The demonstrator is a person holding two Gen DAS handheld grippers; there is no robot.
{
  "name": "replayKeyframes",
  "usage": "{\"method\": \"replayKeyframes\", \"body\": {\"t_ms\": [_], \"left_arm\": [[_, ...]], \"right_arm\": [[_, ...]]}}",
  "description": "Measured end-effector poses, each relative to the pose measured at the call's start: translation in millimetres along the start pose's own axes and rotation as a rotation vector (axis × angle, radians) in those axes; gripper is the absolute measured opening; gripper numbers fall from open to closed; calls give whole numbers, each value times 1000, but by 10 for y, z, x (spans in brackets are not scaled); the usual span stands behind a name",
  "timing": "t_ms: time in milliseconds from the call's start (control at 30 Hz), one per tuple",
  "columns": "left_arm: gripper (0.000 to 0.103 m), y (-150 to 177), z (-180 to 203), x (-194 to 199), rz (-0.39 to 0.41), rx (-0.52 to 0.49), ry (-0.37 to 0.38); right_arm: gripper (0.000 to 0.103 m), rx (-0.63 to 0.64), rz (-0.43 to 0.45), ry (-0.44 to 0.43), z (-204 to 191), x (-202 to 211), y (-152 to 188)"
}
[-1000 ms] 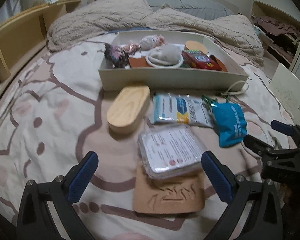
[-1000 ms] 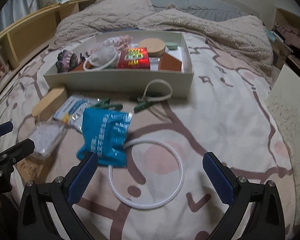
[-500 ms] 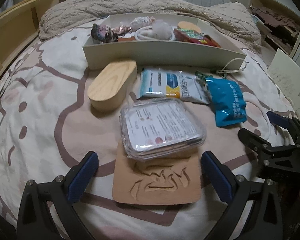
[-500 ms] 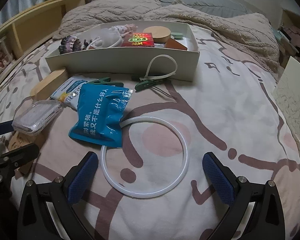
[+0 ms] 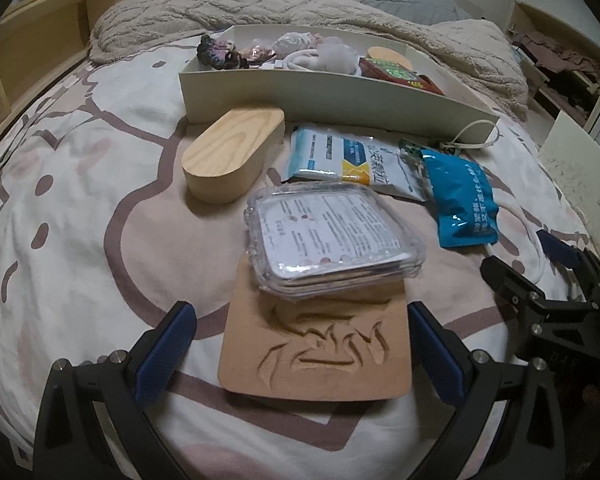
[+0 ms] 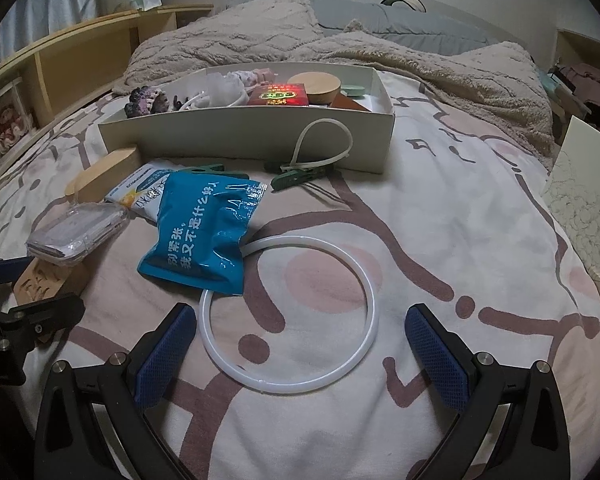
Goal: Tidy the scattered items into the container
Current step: 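Lower both tools toward the scattered items in front of the white tray, then grasp the carved wooden plaque with the left tool while the right tool grasps the white plastic ring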
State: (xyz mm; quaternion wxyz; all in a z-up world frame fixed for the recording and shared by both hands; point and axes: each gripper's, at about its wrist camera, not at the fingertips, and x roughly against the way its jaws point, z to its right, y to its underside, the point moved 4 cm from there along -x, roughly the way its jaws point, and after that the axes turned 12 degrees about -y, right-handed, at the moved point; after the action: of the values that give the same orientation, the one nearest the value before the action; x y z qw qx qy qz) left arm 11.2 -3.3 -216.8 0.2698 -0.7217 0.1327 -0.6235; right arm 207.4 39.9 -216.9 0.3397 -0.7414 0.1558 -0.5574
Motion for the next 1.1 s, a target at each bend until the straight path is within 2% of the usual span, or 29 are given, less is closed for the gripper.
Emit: {"method": "replayKeyframes", "body": {"t_ms": [267,433,633,700,900,1100], "left_arm": [[101,49,52,77,74,-42,29],[94,36,54,100,79,-22,60],[82,19,54,124,86,-9,73],[79,25,66,133,93,-16,62],[79,51,99,139,109,-41,23],[79,51,85,137,113,-29,27]], "right_arm": [[103,10,44,-2,-15,28,17],[102,21,52,-30,-40,38,11],[93,40,62,-35,-75,46,9],[86,33,68,-32,-74,59,9],[86,31,70,-30,-84,63,6],[86,16,77,-66,-86,73,-16]]}}
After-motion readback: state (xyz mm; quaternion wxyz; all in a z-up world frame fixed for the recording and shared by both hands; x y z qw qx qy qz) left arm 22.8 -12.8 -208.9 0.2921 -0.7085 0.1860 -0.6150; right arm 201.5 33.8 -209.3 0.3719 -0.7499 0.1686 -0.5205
